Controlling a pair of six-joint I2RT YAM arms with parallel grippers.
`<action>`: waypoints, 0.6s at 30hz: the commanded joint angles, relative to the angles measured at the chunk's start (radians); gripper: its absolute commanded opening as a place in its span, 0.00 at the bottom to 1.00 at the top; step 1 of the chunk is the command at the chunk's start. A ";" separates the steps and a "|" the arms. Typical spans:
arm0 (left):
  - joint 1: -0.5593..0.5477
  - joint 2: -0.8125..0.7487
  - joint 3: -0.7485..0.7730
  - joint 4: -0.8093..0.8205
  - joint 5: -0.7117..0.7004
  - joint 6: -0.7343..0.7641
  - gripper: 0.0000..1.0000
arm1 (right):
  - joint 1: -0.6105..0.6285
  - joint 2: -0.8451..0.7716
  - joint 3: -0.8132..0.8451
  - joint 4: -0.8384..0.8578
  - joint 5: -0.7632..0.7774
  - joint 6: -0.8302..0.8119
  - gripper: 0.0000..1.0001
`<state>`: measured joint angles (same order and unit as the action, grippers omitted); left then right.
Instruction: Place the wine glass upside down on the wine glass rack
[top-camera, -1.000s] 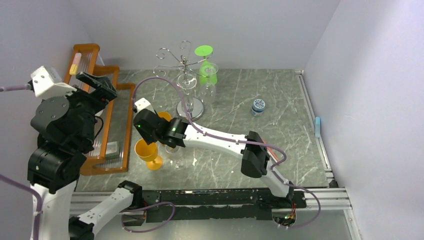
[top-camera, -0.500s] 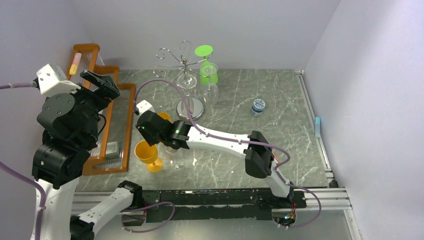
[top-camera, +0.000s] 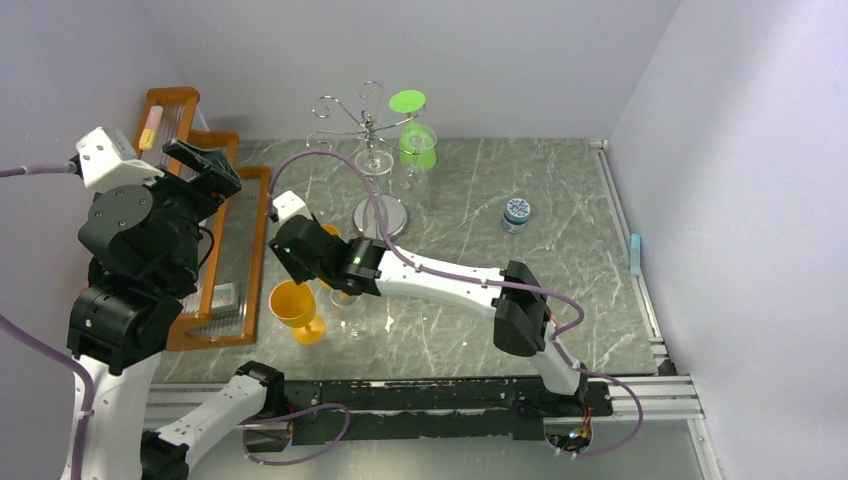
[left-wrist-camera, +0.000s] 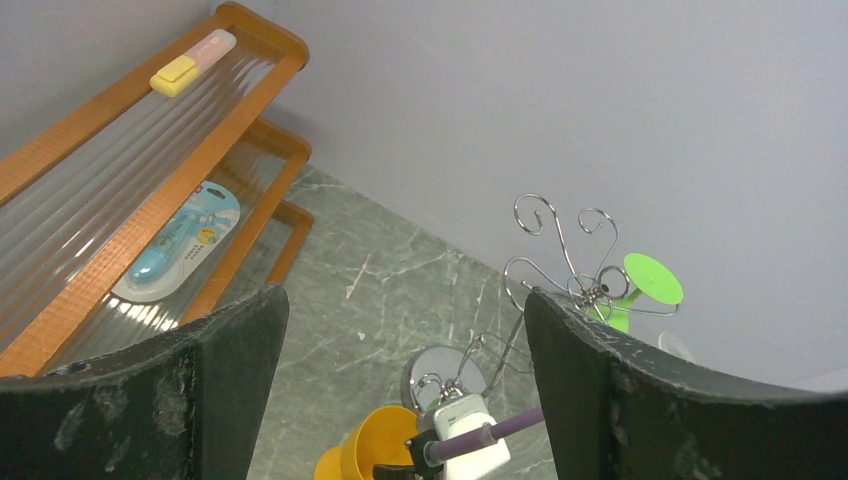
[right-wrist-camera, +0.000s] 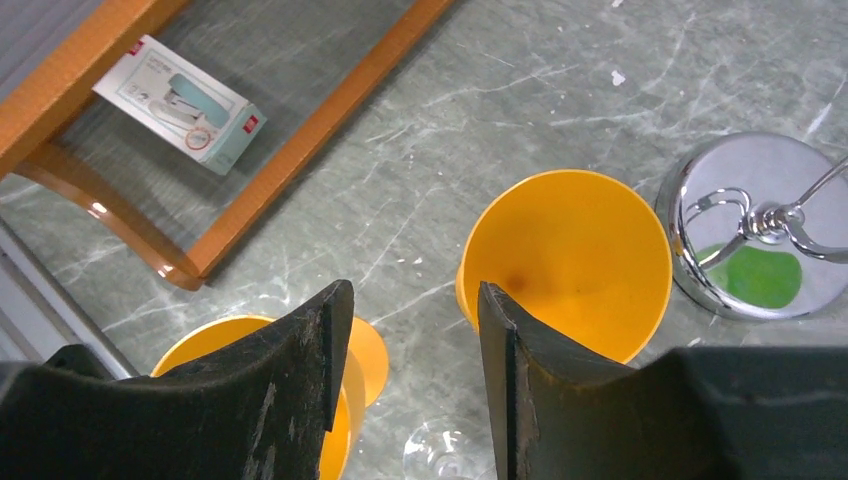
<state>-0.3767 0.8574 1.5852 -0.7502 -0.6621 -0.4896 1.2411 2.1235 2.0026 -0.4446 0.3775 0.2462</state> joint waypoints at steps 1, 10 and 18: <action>0.007 0.007 -0.017 0.025 -0.006 0.004 0.92 | -0.019 0.056 0.039 -0.015 0.040 -0.016 0.53; 0.007 0.012 -0.023 0.020 0.004 -0.008 0.91 | -0.028 0.096 0.042 -0.018 0.003 -0.067 0.35; 0.007 0.014 -0.036 0.001 0.032 -0.042 0.92 | -0.025 0.040 0.003 0.061 0.013 -0.182 0.00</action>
<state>-0.3767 0.8677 1.5627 -0.7456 -0.6544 -0.5034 1.2148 2.2074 2.0266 -0.4431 0.3798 0.1482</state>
